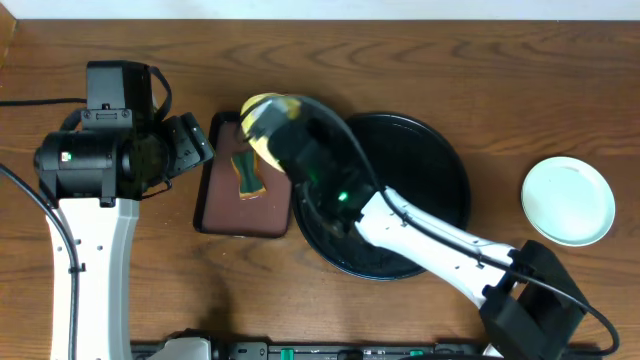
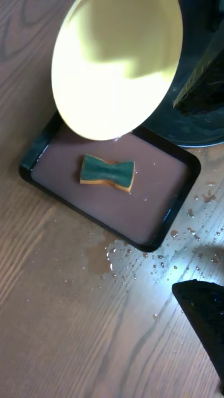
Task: Clean dirty plates on tray and stack at the side
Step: 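Carry the yellow plate right and stack it on the green plates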
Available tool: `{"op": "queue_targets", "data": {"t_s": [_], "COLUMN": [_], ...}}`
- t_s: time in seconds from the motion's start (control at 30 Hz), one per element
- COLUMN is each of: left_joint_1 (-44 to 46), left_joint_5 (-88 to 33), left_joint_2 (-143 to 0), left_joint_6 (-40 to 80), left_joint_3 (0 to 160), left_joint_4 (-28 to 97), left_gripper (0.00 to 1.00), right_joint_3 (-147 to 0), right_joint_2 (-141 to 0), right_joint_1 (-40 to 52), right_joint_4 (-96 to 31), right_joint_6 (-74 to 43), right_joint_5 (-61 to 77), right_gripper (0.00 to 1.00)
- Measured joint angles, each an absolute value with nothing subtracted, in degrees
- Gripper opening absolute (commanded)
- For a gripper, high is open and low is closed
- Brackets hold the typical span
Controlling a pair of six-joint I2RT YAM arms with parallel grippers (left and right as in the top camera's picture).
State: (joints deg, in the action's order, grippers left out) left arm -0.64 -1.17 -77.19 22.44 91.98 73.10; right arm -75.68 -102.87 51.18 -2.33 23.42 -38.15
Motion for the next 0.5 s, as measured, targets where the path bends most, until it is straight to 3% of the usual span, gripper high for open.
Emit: {"op": "queue_targets", "data": {"t_s": [0.23,0.5], "left_joint_1": [-0.64,-0.64], "left_joint_5": [-1.15,-1.17], "left_joint_2": [-77.19,-77.19], "left_joint_6": [22.44,22.44], "left_joint_3": [91.96,91.96], "left_joint_4": [73.10,73.10], "left_gripper": [0.85,0.85], "right_joint_3": [-75.48,-76.51], "right_joint_2": [-94.78,-83.77], "right_joint_1": [40.80,7.97], "right_joint_4": [-15.35,-35.48], "right_joint_6": [-0.43,-21.89], "right_joint_5": [-21.78,2.42], "right_gripper": [0.01,0.01]}}
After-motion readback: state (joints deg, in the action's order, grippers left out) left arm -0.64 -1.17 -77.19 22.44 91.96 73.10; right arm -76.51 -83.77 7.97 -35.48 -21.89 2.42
